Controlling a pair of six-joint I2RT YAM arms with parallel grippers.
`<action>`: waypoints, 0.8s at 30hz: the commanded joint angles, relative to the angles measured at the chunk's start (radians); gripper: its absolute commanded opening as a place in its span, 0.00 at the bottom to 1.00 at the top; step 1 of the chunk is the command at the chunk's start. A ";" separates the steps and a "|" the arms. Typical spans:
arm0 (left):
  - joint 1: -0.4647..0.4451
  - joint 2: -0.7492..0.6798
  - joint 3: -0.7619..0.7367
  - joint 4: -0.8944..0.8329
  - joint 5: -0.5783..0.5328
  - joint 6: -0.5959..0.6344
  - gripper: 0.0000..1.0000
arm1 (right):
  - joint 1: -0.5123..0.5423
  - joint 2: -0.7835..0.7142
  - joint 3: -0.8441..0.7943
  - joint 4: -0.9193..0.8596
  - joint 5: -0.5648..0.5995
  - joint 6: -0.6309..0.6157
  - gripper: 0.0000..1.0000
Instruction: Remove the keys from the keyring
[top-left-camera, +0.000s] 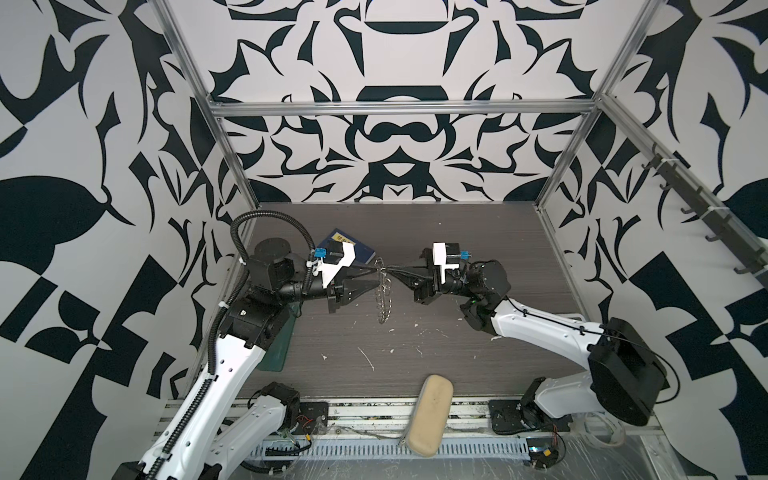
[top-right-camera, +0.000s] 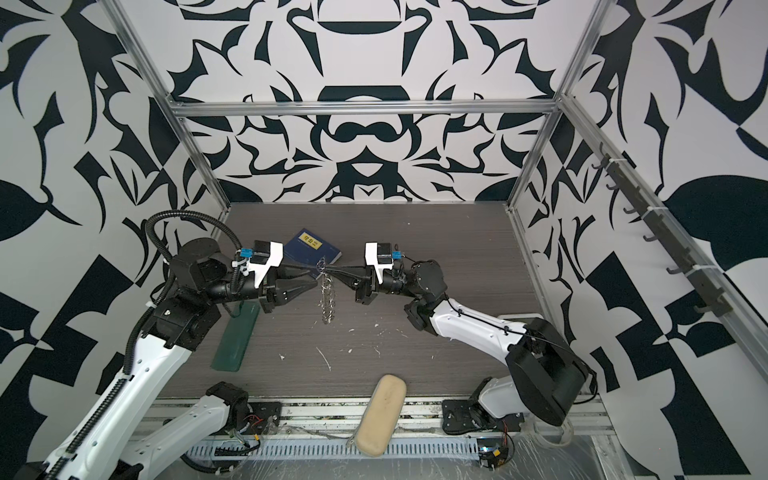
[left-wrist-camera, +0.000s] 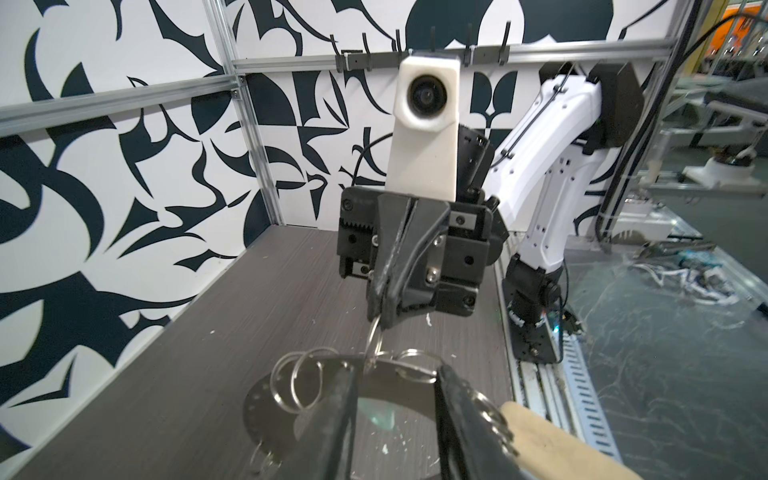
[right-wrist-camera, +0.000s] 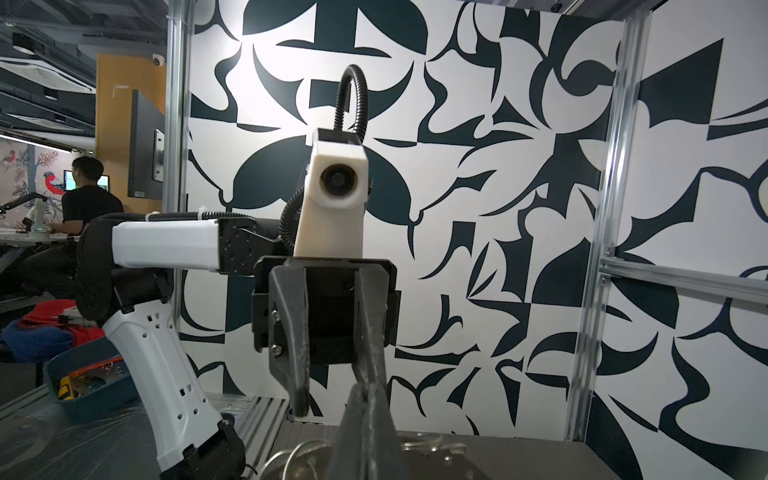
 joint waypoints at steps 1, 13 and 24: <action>0.012 0.000 -0.013 0.122 0.058 -0.091 0.30 | -0.002 -0.013 0.033 0.130 0.027 0.043 0.00; 0.021 0.034 -0.022 0.198 0.073 -0.139 0.25 | 0.000 -0.030 0.053 0.130 0.033 0.055 0.00; 0.023 0.053 -0.017 0.206 0.085 -0.147 0.26 | 0.002 -0.027 0.084 0.130 0.030 0.071 0.00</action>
